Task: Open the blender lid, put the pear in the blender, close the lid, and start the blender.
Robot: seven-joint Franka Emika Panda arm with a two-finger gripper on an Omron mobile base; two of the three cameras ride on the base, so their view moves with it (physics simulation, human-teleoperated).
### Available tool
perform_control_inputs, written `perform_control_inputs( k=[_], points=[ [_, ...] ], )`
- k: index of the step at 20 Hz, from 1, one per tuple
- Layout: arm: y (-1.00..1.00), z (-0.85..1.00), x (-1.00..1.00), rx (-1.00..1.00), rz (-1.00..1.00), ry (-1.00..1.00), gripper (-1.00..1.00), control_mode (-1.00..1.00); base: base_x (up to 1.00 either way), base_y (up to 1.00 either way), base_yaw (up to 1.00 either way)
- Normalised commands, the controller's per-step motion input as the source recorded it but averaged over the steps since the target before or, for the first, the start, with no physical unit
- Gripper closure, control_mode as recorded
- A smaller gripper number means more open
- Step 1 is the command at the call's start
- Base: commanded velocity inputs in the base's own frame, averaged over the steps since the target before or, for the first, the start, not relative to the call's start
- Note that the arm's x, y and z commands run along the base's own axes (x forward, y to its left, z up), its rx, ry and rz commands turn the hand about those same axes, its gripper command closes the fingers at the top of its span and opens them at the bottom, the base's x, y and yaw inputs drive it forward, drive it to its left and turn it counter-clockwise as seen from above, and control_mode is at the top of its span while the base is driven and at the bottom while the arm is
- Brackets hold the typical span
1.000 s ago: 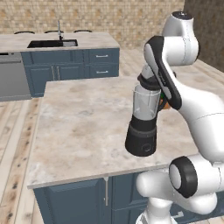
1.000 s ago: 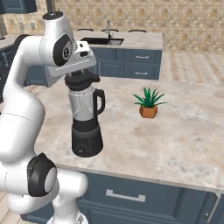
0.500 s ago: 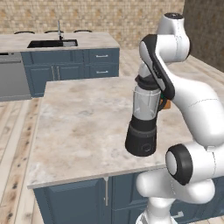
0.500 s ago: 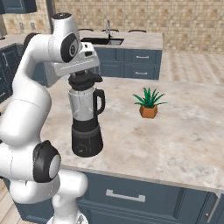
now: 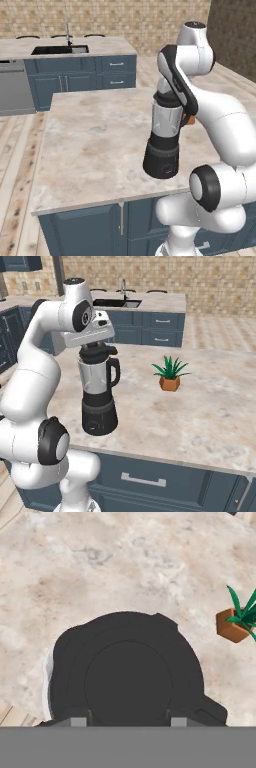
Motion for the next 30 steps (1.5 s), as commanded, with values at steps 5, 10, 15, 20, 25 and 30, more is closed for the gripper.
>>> perform_control_inputs(
  k=[5,10,15,20,25,30],
  points=[
    [0.00,-0.13,0.04,0.00,0.07,0.01,1.00,-1.00,0.00,0.00,0.00],
    [0.00,-0.09,0.11,0.00,0.12,0.02,1.00,-1.00,0.00,0.00,0.00],
    [0.00,0.00,-0.15,0.01,0.15,0.00,1.00,-1.00,0.00,0.00,0.00],
    [0.07,0.00,-0.17,0.01,0.10,0.01,1.00,-1.00,0.00,0.00,0.00],
    [0.09,-0.07,-0.04,0.02,0.06,0.03,1.00,-1.00,0.00,0.00,0.00],
    [0.02,-0.21,0.00,0.02,0.05,0.05,1.00,-1.00,0.00,0.00,0.00]
  ],
)
